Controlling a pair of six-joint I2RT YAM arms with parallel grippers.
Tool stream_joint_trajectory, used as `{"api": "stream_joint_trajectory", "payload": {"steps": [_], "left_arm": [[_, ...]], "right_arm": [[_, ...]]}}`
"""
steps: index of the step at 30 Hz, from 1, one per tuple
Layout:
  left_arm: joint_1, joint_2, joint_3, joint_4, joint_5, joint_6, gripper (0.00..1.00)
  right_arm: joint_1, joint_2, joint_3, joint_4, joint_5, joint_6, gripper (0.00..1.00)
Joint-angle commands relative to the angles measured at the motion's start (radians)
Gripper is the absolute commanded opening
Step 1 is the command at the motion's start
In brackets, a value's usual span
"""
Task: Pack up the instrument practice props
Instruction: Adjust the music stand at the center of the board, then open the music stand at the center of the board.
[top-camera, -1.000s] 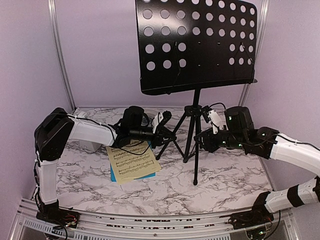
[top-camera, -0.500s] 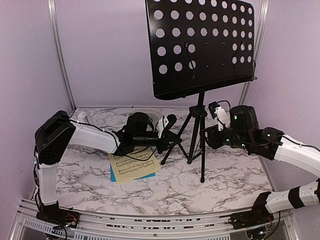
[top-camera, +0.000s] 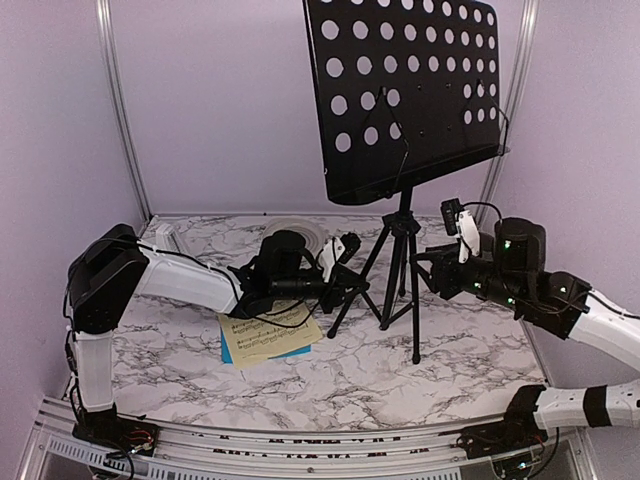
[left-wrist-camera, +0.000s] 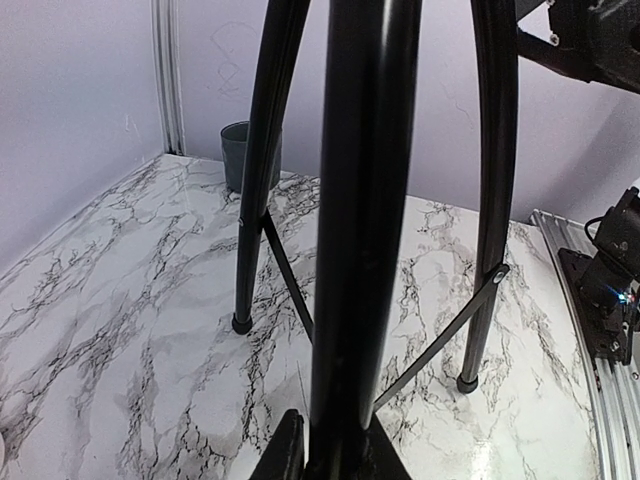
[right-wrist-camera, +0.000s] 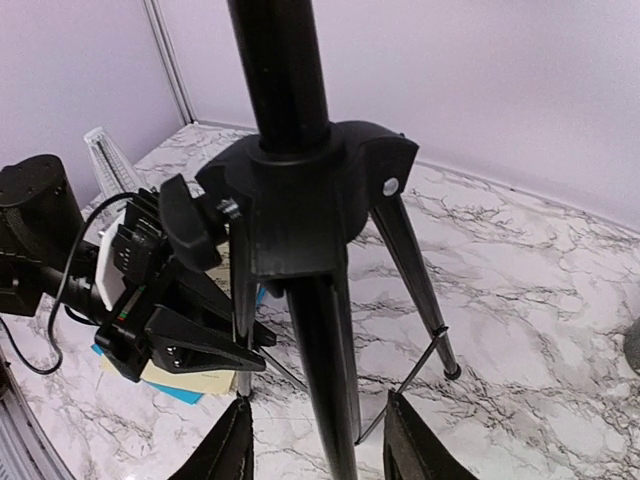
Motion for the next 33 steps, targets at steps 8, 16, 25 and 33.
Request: {"api": "stream_joint_trajectory", "payload": {"steps": [8, 16, 25, 33], "left_arm": [[-0.027, -0.050, 0.007, 0.015, 0.002, -0.070, 0.11], [-0.042, -0.080, 0.002, -0.046, -0.026, -0.032, 0.11], [-0.058, -0.084, 0.003, -0.072, -0.041, -0.013, 0.11], [-0.069, -0.081, 0.002, -0.076, -0.044, -0.013, 0.11]], "right_arm": [[-0.006, -0.164, -0.174, 0.350, -0.079, -0.006, 0.50], [-0.019, -0.107, -0.127, 0.304, -0.041, -0.015, 0.57], [-0.134, -0.161, -0.131, 0.294, -0.182, 0.029, 0.64], [-0.197, -0.147, -0.133, 0.440, -0.353, 0.052, 0.68]]}}
